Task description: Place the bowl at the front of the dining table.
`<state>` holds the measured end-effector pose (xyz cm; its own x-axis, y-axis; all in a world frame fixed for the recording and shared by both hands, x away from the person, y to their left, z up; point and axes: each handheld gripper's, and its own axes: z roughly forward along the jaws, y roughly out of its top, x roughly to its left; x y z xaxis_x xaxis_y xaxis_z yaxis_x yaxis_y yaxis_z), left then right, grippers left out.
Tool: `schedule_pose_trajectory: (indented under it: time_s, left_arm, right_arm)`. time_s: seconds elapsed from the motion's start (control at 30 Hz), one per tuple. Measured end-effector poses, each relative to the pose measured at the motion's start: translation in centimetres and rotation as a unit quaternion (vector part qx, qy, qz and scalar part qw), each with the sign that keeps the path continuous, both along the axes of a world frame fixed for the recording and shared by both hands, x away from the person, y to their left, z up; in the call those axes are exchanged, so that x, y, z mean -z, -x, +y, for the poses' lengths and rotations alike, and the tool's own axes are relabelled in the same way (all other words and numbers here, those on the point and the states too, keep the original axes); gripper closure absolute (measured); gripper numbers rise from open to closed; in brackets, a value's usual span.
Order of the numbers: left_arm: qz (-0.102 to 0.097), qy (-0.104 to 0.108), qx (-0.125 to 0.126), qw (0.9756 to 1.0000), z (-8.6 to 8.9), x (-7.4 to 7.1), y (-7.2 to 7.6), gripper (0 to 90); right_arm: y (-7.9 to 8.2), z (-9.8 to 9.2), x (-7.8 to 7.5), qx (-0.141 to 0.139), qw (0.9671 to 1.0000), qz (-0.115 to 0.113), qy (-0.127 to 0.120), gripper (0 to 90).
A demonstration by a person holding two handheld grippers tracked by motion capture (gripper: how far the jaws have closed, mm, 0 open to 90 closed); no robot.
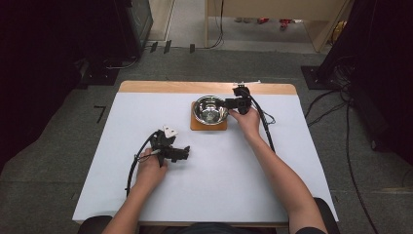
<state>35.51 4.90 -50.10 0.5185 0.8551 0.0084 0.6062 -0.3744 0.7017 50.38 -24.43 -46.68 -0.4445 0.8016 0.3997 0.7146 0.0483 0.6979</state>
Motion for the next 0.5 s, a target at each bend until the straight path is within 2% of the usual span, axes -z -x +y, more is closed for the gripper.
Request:
schedule_pose_trajectory:
  time_s: [0.13, 0.2, 0.4, 0.5]
  left_arm:
    - [0.000, 0.001, 0.000, 1.0000, 0.0, 0.0, 0.0, 0.0]
    - [0.000, 0.000, 0.000, 1.0000, 0.0, 0.0, 0.0, 0.0]
    - [0.000, 0.001, 0.000, 1.0000, 0.0, 0.0, 0.0, 0.0]
    - [0.000, 0.001, -0.001, 1.0000, 0.0, 0.0, 0.0, 0.0]
  right_arm:
    - [0.2, 0.2, -0.5, 0.006, 0.9998, -0.015, 0.012, 32.3]
    - [0.3, 0.3, -0.7, -0.005, 0.9996, -0.024, 0.017, 25.8]
    - [0.6, 0.0, -1.4, 0.001, 0.9994, -0.028, 0.022, 25.8]
    - [0.8, -0.1, -1.7, -0.005, 0.9993, -0.026, 0.026, 25.8]
